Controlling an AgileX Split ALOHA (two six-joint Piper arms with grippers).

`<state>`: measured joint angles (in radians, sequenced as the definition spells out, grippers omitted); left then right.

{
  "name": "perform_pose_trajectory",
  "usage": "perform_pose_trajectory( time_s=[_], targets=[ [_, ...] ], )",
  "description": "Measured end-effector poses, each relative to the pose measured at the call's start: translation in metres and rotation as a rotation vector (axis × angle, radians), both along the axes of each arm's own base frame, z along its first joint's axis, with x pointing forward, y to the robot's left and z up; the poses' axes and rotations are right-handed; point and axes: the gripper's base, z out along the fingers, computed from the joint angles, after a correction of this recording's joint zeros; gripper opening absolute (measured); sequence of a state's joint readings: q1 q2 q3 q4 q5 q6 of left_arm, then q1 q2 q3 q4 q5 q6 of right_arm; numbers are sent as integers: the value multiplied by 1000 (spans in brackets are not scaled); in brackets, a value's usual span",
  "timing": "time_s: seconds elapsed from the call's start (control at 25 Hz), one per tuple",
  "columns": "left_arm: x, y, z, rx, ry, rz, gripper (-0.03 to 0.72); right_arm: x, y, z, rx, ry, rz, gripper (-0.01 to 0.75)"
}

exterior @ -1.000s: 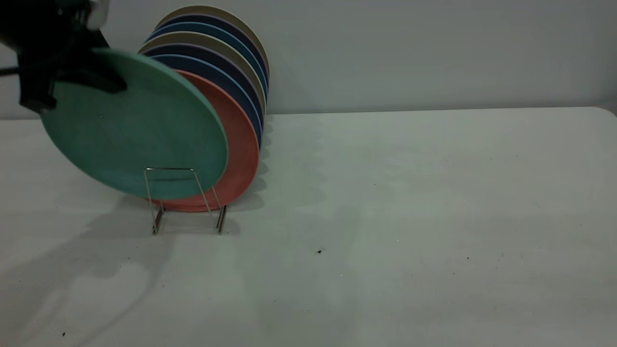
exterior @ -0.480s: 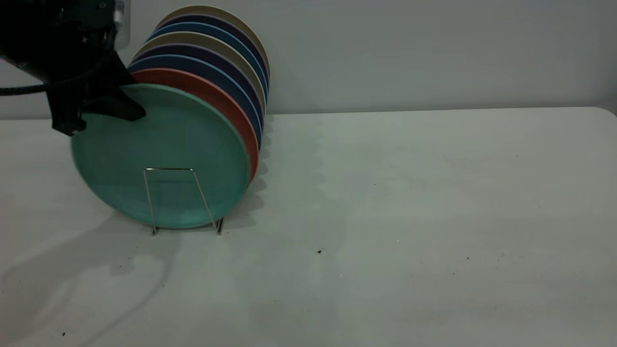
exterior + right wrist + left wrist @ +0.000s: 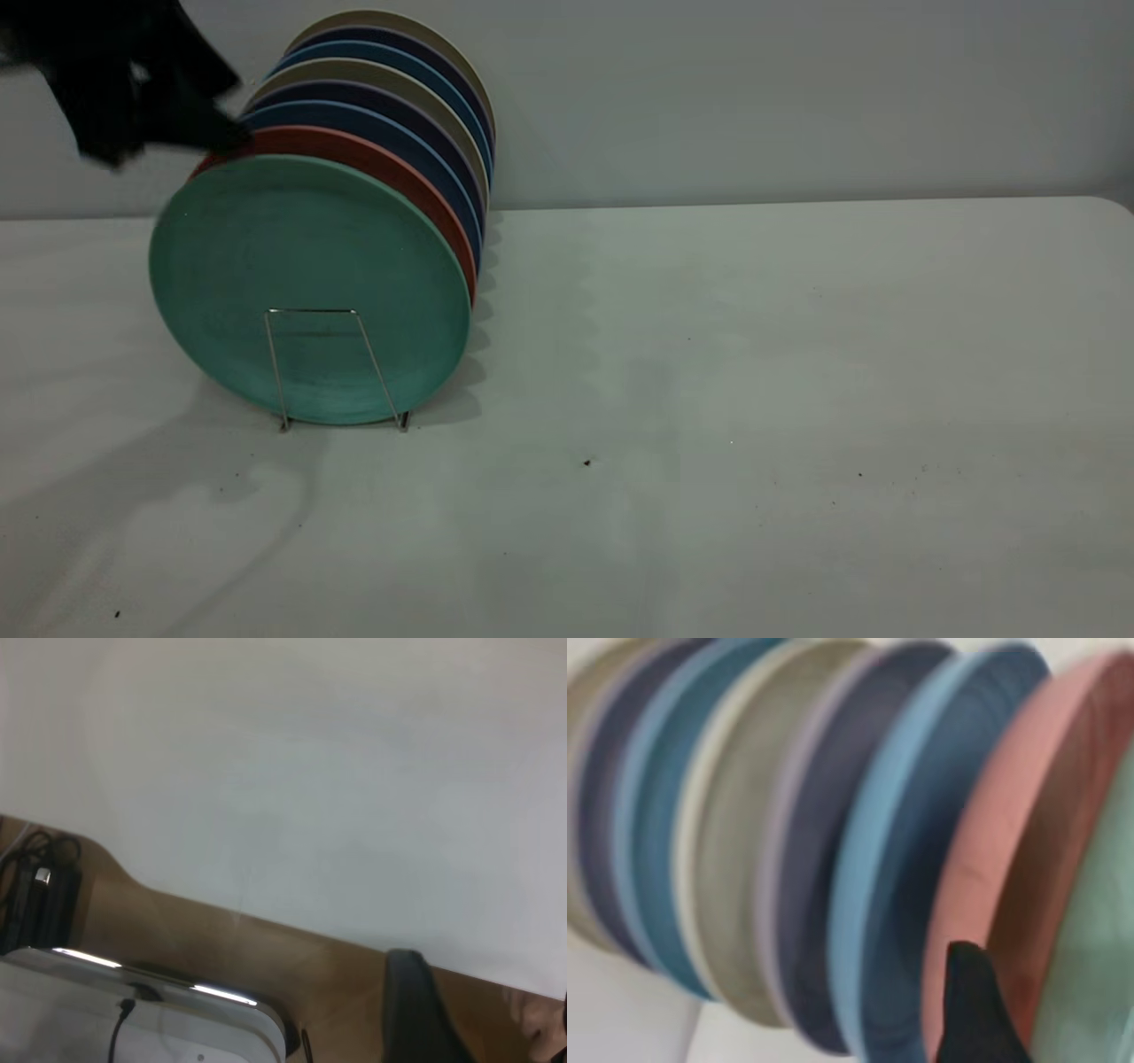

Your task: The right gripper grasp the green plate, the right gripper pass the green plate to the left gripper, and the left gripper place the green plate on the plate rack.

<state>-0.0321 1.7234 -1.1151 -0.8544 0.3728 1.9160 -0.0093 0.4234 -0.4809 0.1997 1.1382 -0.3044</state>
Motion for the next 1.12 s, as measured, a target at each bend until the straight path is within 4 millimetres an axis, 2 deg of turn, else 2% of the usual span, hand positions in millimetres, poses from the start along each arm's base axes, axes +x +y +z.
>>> perform_pose_trajectory(
  time_s=[0.24, 0.44, 0.56, 0.8, 0.92, 1.04, 1.12],
  targets=[
    [-32, -3, 66, -135, -69, 63, 472, 0, -1, 0, 1, -3, -13, 418],
    [-80, -6, 119, -333, -7, 188, 472, -8, -3, 3, -10, -58, -45, 418],
    [-114, -3, 135, -344, 109, 271, 472, -16, -4, 5, -18, -119, -62, 418],
    [-180, 15, 141, -275, 432, 618, 472, -33, -5, 8, -16, -238, -72, 417],
    [-207, 27, 137, -236, 456, 805, 472, -38, -5, 9, -17, -269, -82, 417],
    [-232, 35, 121, -209, 439, 901, 472, -40, -6, 9, -15, -282, -75, 417],
    [-250, 37, 103, -205, 459, 935, 472, -41, -6, 9, -12, -288, -49, 417]
  ],
)
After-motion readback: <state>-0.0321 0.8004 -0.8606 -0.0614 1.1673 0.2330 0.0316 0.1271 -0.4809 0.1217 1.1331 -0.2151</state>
